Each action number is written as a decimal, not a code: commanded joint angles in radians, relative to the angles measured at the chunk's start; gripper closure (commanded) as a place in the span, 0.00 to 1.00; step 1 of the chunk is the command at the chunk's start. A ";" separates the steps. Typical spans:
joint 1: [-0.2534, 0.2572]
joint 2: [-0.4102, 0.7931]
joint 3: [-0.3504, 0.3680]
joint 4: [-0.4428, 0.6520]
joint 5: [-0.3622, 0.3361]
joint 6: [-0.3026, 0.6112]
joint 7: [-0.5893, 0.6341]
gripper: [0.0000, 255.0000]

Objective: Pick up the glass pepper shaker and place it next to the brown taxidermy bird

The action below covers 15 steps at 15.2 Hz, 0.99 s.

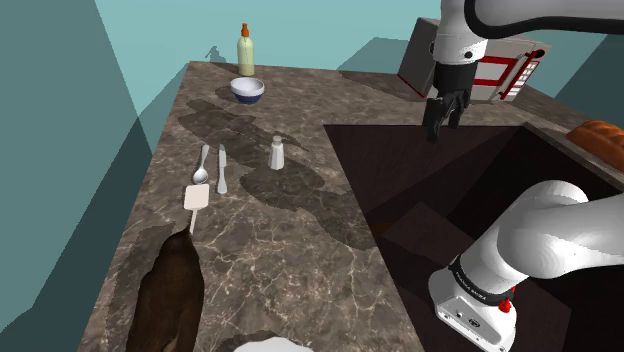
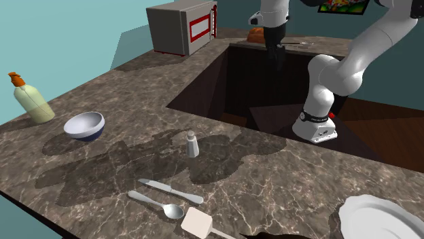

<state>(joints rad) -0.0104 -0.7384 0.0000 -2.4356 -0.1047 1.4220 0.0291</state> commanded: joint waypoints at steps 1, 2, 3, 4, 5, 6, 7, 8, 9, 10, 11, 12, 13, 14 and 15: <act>0.000 0.000 0.000 0.000 0.000 0.000 0.000 0.00; 0.006 0.025 0.008 0.001 0.008 0.032 0.009 0.00; 0.011 0.051 0.015 0.003 0.015 0.064 0.018 0.00; 0.016 0.078 0.023 0.006 0.022 0.096 0.027 0.00; 0.021 0.106 0.031 0.011 0.028 0.127 0.035 0.00; 0.026 0.134 0.038 0.016 0.034 0.157 0.044 0.00; 0.031 0.163 0.046 0.023 0.039 0.187 0.052 0.00; 0.035 0.193 0.054 0.032 0.043 0.216 0.060 0.00; 0.040 0.223 0.061 0.041 0.047 0.245 0.068 0.00; 0.044 0.253 0.069 0.052 0.050 0.272 0.076 0.00; 0.048 0.284 0.076 0.064 0.053 0.299 0.083 0.00; 0.051 0.315 0.084 0.077 0.055 0.325 0.091 0.00; 0.055 0.346 0.091 0.091 0.056 0.350 0.099 0.00; 0.059 0.378 0.098 0.107 0.056 0.374 0.107 0.00; 0.062 0.410 0.106 0.124 0.056 0.397 0.115 0.00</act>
<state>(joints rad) 0.0492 -0.3664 0.0996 -2.3307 -0.0479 1.7910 0.1380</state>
